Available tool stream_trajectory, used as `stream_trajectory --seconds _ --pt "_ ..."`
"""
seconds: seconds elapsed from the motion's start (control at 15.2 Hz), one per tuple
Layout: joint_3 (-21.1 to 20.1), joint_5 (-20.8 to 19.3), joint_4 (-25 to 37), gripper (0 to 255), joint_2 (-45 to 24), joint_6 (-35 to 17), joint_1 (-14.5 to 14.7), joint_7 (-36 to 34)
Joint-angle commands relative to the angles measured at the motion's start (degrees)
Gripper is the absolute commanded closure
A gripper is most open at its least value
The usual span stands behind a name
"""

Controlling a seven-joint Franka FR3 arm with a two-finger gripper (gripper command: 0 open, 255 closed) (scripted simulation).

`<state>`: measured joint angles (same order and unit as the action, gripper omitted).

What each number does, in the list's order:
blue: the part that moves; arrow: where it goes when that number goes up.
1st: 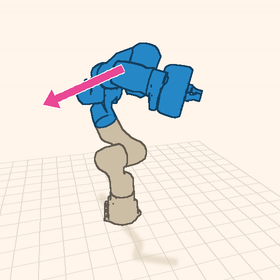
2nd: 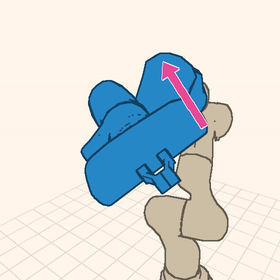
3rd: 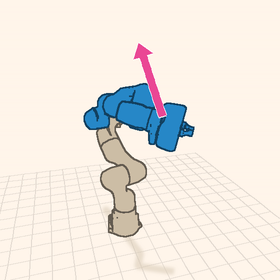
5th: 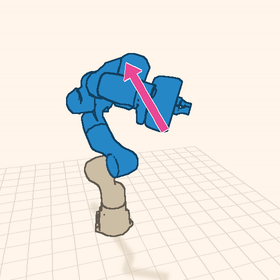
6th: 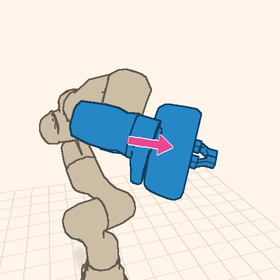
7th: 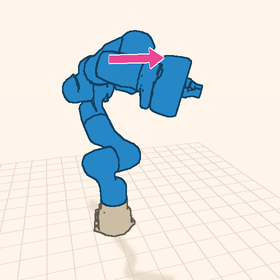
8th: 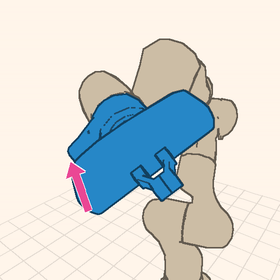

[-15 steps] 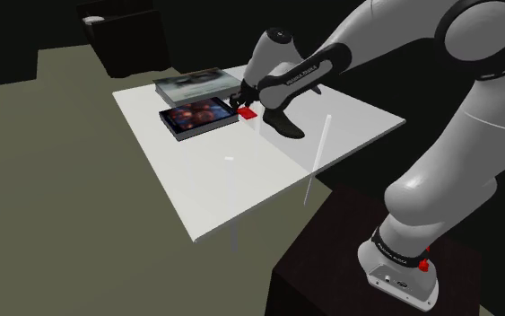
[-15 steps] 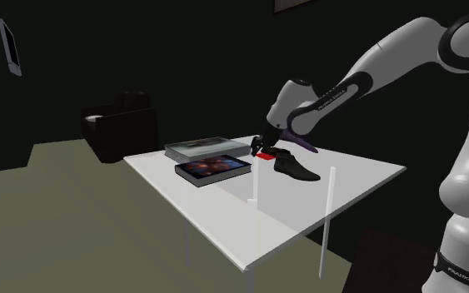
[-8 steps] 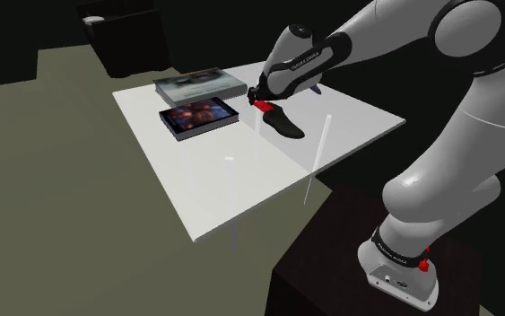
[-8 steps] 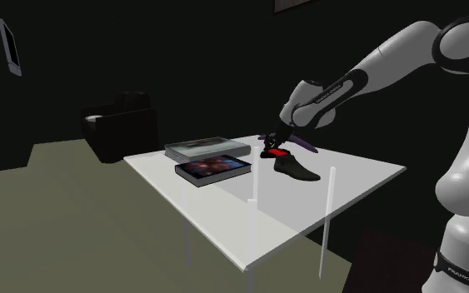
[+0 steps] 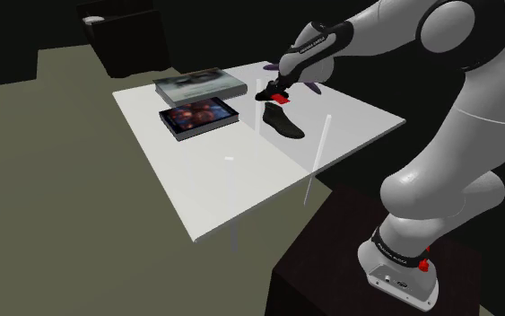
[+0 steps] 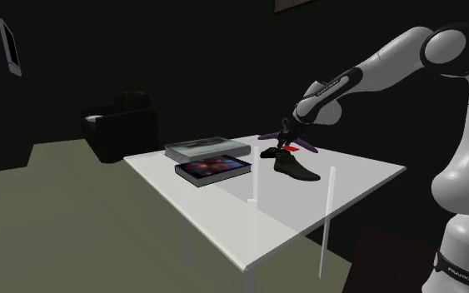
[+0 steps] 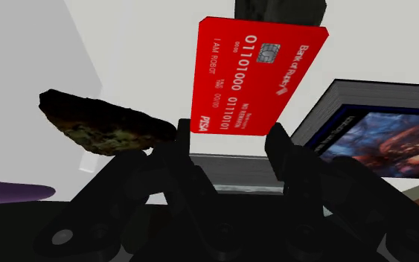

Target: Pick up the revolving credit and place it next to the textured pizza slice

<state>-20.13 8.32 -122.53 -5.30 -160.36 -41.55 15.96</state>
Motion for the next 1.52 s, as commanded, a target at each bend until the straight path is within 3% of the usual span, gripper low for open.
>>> stream_trajectory --seconds 0.0,0.13,1.45 --pt "0.53 2.05 2.34 255 -1.67 1.06 -1.68 4.18" --pt "0.93 4.12 4.99 255 -3.53 2.39 -3.89 8.60" --pt "0.53 4.21 0.89 255 -13.50 -11.32 -3.46 11.16"
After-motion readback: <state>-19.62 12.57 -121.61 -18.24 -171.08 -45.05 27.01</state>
